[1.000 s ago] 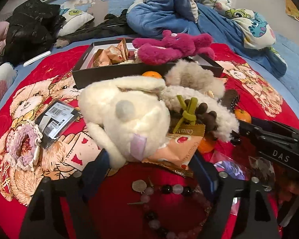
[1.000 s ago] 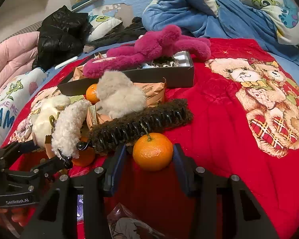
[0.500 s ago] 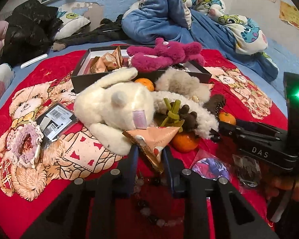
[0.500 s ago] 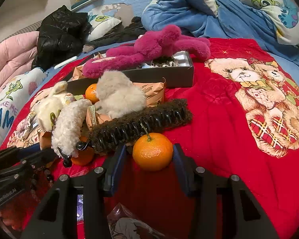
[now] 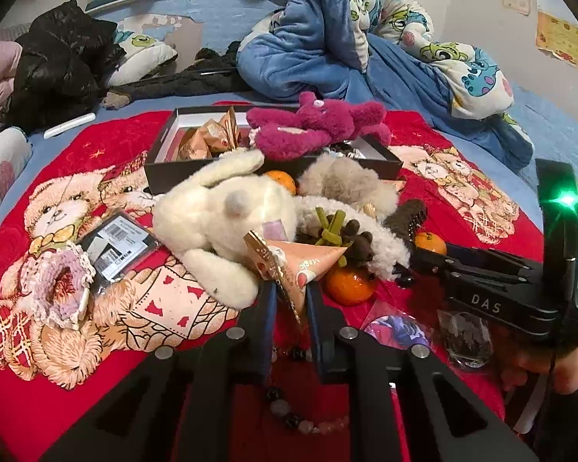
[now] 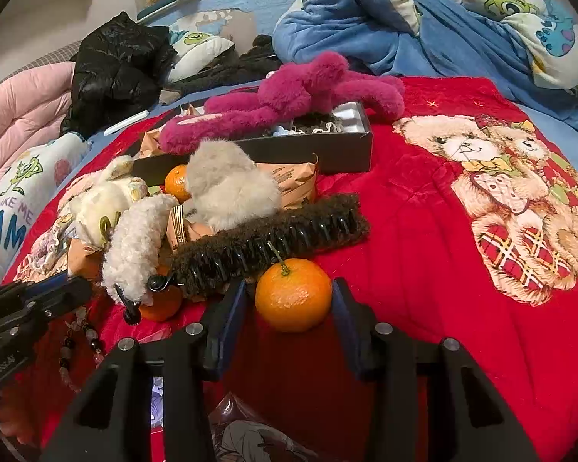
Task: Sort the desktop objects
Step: 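Grasp the gold triangular packet with the left gripper while the right holds the orange, then carry the orange with the right gripper while the left carries the gold packet toward the box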
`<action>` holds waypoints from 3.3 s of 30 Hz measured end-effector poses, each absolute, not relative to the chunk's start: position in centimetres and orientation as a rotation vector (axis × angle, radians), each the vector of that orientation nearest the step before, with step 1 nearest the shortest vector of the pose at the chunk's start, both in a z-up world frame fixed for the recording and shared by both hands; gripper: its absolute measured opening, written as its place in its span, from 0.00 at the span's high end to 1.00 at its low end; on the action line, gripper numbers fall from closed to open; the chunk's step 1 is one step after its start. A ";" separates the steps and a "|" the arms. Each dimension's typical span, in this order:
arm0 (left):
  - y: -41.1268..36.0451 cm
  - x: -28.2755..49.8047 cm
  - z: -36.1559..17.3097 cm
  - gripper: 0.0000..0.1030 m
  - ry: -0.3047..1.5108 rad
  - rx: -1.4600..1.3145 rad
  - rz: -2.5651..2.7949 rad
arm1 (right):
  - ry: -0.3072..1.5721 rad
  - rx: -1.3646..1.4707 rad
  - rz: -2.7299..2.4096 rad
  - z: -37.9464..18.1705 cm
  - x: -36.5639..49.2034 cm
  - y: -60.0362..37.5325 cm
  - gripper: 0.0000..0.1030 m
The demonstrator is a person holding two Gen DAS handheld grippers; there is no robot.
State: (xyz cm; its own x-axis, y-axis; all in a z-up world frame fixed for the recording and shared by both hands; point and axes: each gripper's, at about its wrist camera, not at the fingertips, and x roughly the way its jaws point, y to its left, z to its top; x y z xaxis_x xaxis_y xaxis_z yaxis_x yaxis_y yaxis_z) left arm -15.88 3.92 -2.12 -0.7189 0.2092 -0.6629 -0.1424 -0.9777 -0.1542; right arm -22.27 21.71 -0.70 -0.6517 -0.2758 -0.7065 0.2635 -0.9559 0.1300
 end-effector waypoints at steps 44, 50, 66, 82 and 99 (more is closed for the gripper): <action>4.0 -13.3 1.3 0.87 -0.123 -0.906 2.807 | -0.085 0.882 -2.655 4.6 -17.9 21.9 0.66; 3.9 -13.3 1.3 0.87 -0.122 -0.909 2.817 | -0.078 0.874 -2.642 4.6 -17.8 21.5 0.66; 3.8 -13.5 1.3 0.87 -0.106 -0.905 2.848 | -0.061 0.856 -2.646 4.7 -17.5 20.7 0.66; 3.5 -13.4 1.6 0.87 -0.110 -0.897 2.878 | -0.056 0.854 -2.647 4.6 -17.3 19.6 0.66; 3.7 -18.5 6.9 0.87 -0.111 -0.907 2.851 | -0.169 0.885 -2.633 7.2 -19.9 20.5 0.66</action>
State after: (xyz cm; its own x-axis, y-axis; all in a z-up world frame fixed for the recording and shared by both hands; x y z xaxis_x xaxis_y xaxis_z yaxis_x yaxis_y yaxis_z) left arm -18.50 3.75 6.88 -0.8066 0.1620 -0.5685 -0.1172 -0.9864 -0.1148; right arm -19.93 20.50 7.17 -0.7405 -0.3699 -0.5611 0.2954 -0.9291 0.2227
